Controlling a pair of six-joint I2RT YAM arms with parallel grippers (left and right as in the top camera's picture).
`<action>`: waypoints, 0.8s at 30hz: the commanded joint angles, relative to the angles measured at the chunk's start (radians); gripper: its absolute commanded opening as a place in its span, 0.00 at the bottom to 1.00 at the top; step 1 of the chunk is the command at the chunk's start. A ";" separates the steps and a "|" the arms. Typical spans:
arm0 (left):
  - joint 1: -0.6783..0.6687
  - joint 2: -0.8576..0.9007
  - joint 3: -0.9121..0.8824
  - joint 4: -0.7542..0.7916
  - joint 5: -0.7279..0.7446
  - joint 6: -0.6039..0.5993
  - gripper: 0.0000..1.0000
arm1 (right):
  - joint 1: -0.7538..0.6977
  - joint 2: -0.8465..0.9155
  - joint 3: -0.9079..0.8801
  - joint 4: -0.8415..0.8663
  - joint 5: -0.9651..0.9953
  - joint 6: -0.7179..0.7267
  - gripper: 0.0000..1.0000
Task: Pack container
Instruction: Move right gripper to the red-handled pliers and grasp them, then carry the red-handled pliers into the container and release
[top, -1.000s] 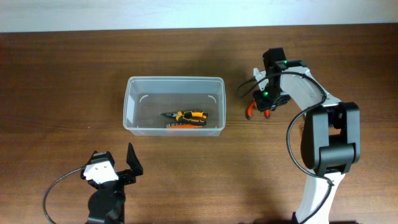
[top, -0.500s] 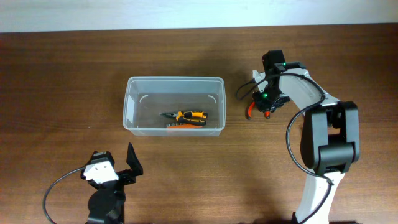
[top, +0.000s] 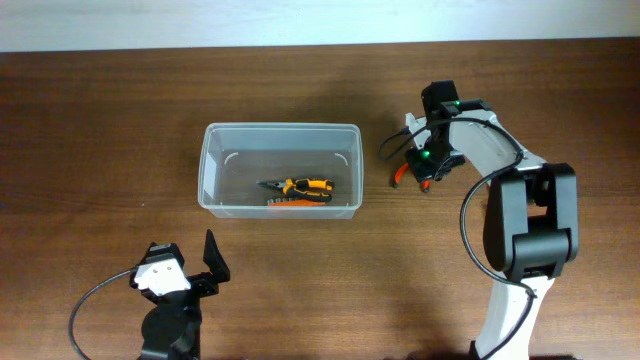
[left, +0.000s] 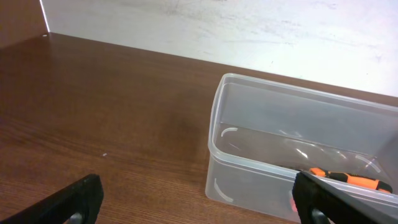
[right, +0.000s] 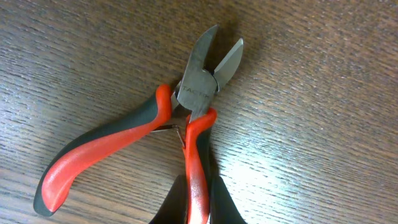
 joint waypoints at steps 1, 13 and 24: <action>-0.004 -0.003 -0.003 -0.002 -0.003 0.009 0.99 | 0.006 0.007 -0.004 -0.019 -0.014 0.004 0.04; -0.004 -0.003 -0.003 -0.002 -0.003 0.009 0.99 | 0.029 -0.058 0.282 -0.235 -0.029 0.004 0.04; -0.004 -0.003 -0.003 -0.002 -0.003 0.009 0.99 | 0.212 -0.077 0.589 -0.347 -0.036 -0.131 0.04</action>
